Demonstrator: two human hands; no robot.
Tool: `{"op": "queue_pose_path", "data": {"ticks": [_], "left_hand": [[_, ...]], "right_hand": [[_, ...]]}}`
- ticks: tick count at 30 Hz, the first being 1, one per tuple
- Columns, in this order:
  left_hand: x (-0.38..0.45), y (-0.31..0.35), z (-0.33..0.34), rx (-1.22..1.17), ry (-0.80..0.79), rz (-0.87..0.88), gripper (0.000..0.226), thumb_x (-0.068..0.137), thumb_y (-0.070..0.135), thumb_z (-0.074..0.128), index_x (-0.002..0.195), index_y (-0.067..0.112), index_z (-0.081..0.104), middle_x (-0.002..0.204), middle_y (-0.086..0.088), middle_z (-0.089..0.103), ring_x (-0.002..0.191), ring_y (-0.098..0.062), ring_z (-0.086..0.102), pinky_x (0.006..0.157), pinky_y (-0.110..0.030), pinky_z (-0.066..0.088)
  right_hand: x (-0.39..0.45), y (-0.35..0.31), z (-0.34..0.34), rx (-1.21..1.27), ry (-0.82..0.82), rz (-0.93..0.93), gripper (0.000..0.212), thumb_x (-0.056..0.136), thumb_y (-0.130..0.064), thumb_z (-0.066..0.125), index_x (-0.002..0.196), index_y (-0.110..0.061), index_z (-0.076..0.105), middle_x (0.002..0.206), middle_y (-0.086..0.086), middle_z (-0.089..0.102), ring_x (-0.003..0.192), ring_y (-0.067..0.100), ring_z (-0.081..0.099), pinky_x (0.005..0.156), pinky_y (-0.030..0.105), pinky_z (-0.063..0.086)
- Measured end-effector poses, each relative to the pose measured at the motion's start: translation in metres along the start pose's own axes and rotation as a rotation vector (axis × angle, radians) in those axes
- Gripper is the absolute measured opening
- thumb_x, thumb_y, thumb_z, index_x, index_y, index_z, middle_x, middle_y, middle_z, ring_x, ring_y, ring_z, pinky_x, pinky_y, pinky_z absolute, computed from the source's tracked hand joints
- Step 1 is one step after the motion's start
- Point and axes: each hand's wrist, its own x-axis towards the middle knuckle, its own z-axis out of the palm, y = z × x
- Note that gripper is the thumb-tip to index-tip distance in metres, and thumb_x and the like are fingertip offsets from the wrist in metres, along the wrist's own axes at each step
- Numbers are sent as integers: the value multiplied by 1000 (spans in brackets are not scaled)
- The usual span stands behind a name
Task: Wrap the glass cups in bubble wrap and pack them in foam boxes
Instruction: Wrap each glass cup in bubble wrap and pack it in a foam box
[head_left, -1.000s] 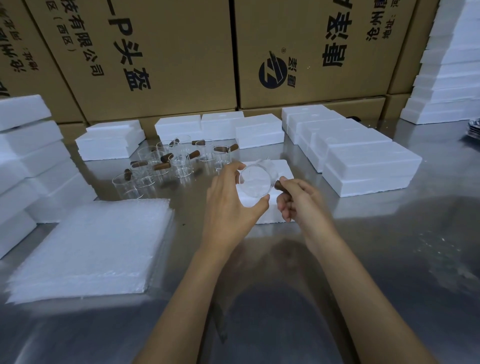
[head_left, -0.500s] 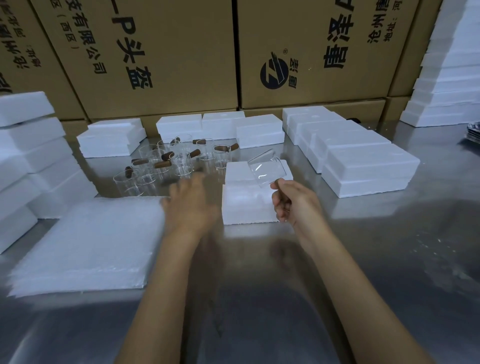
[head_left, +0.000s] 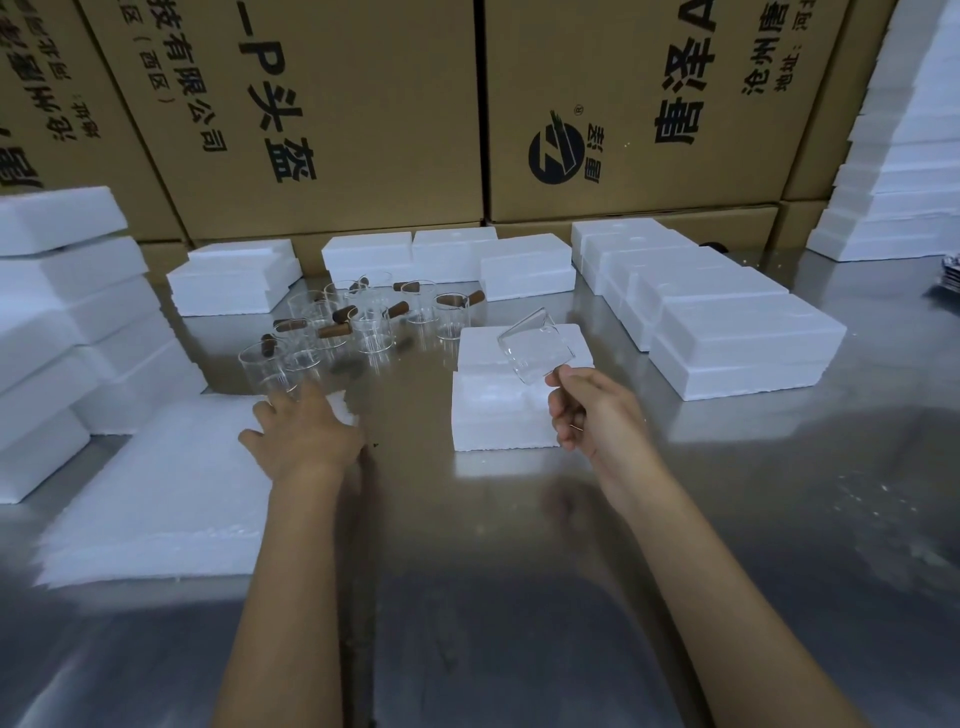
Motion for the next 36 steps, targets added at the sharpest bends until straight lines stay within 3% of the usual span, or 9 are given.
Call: {"op": "queue_pose_path", "data": {"ticks": [3, 11, 15, 18, 23, 26, 30, 33, 36], "left_hand": [[1, -1, 1, -19, -5, 8, 68, 95, 47, 56, 151, 16, 35, 162, -17, 23, 146, -36, 22, 114, -50, 22], [2, -2, -2, -250, 148, 4, 29, 97, 21, 54, 120, 4, 62, 129, -25, 57, 124, -43, 45, 101, -49, 37], [4, -1, -3, -473, 137, 20, 31, 102, 26, 50, 95, -1, 63, 99, -23, 66, 105, -45, 55, 89, -47, 47], [3, 4, -7, -638, 149, -7, 31, 102, 21, 48, 88, -1, 64, 74, -8, 58, 89, -39, 57, 73, -35, 39], [-1, 17, -11, -861, 218, 109, 20, 96, 27, 66, 97, 10, 76, 99, 3, 68, 87, -15, 56, 81, -26, 43], [-2, 23, -11, -1099, 130, 127, 7, 88, 21, 77, 92, 17, 73, 98, -1, 72, 83, -12, 61, 76, -25, 49], [-12, 35, -7, -1308, -76, 107, 17, 83, 13, 81, 82, 16, 64, 73, 3, 62, 59, -6, 56, 52, -17, 47], [-21, 47, -4, -1329, -175, 90, 26, 82, 11, 80, 75, 15, 56, 57, 7, 54, 46, -4, 50, 48, -18, 45], [-27, 55, -2, -1290, -208, 95, 26, 87, 4, 74, 76, 11, 51, 56, 0, 49, 42, -6, 44, 45, -18, 41]], "right_hand": [[0, 1, 0, 4, -5, 3, 20, 102, -18, 52, 90, -9, 65, 63, 0, 57, 48, 14, 44, 44, 23, 36], [2, 2, 0, 4, -10, 7, 21, 102, -19, 52, 88, -10, 66, 63, 1, 57, 48, 14, 45, 43, 23, 37], [2, 2, 0, 2, -13, 17, 20, 101, -18, 53, 89, -10, 66, 64, 2, 57, 48, 14, 45, 43, 23, 37], [1, 2, 1, -1, -18, 15, 19, 101, -18, 53, 89, -11, 66, 65, 3, 57, 48, 14, 45, 43, 22, 36], [-1, 1, 3, -6, -23, 16, 18, 101, -16, 52, 89, -10, 65, 65, 3, 57, 49, 15, 44, 43, 23, 36], [-3, 0, 3, -1, -38, 16, 18, 101, -14, 51, 91, -9, 65, 66, 4, 57, 50, 16, 44, 44, 24, 36], [-6, -2, 5, 63, -120, 18, 19, 102, -17, 50, 93, -8, 64, 69, 5, 57, 51, 15, 45, 45, 23, 36], [-9, -6, 6, 106, -262, 18, 21, 104, -20, 46, 97, -9, 63, 70, 3, 59, 53, 14, 45, 48, 24, 34], [-16, -8, 8, 98, -442, 8, 21, 104, -23, 47, 102, -8, 62, 77, 5, 64, 58, 15, 50, 52, 25, 37]]}}
